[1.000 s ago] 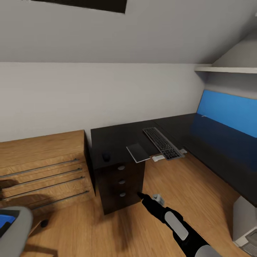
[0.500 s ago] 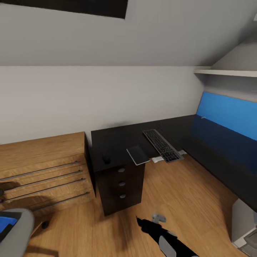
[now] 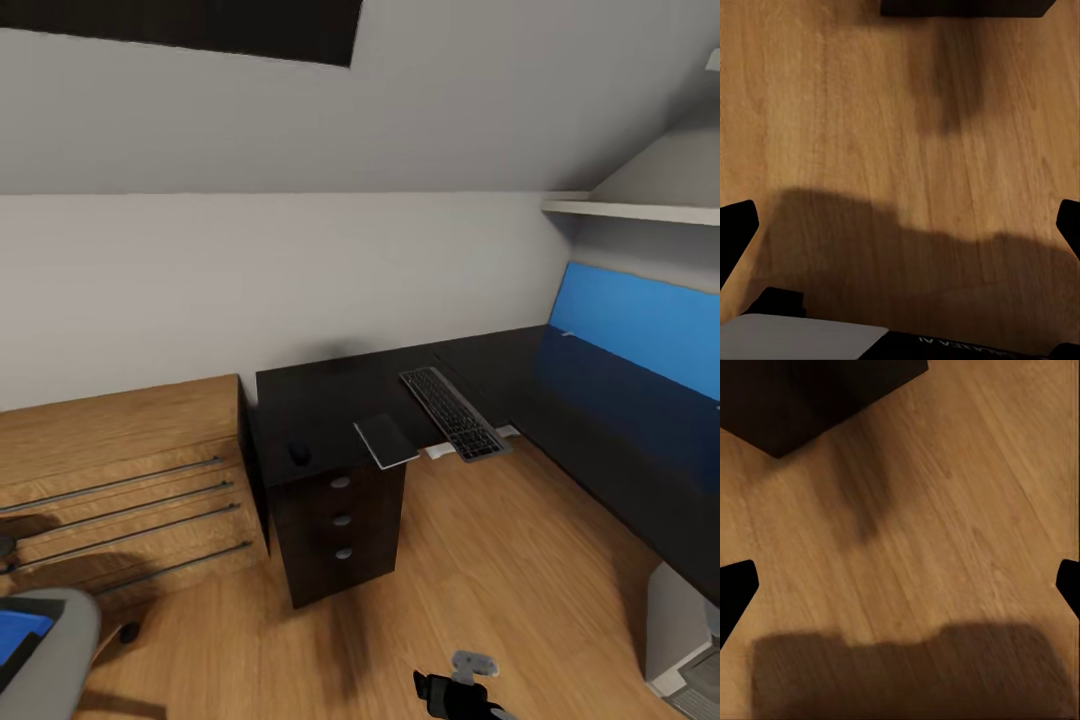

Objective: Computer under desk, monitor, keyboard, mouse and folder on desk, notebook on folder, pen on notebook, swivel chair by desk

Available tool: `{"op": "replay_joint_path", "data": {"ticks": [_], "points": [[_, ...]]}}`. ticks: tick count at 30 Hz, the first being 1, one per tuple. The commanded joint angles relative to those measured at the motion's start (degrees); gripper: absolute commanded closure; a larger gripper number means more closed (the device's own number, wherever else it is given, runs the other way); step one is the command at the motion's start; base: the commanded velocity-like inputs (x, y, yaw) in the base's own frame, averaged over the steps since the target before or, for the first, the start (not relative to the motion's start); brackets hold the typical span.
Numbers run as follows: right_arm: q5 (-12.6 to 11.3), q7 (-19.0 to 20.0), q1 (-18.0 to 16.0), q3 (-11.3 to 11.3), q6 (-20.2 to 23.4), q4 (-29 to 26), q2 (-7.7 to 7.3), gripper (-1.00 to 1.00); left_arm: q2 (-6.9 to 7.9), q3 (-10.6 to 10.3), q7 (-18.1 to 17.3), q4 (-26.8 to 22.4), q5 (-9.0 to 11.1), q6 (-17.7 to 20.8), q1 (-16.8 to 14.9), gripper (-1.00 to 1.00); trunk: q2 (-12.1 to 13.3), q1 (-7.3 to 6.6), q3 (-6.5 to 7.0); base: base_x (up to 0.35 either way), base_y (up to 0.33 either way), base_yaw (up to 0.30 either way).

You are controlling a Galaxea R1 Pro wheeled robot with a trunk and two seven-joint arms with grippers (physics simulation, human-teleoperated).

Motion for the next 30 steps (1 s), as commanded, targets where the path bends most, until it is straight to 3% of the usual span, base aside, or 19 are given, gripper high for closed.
{"op": "replay_joint_path", "data": {"ticks": [1, 10, 17, 20, 30], "points": [[-0.5, 0.2, -0.1, 0.4, -0.4, 0.4, -0.16, -1.0, 0.07, -0.5, 0.4, 0.0, 0.2, -0.2, 0.0, -1.0, 0.4, -0.23, 0.13, 0.0, 0.0, 0.0], [0.9, 0.3, 0.2, 0.8, -4.6, 1.8, -0.71, -1.0, 0.08, -0.5, 0.4, 0.0, 0.2, -0.2, 0.0, -1.0, 4.0, -2.21, 1.75, 0.0, 0.0, 0.0], [6.6, 0.3, 1.7, 1.3, -9.8, 3.1, -0.79, -1.0, 0.19, -0.4, 0.4, 0.0, 0.3, -0.2, 0.0, -1.0, 6.8, -3.74, 3.01, 0.0, 0.0, 0.0], [8.0, 0.2, 2.0, 1.4, -10.7, 3.4, -0.95, -1.0, 0.18, -0.4, 0.4, 0.0, 0.3, -0.1, 0.0, -1.0, 8.0, -4.4, 3.55, 0.0, 0.0, 0.0], [9.5, 0.1, 2.4, 1.5, -11.8, 4.3, -1.05, -1.0, 0.21, -0.4, 0.4, 0.0, 0.3, 1.8, 0.0, -1.0, 12.0, -6.6, 5.34, 0.0, 0.0, 0.0]]}}
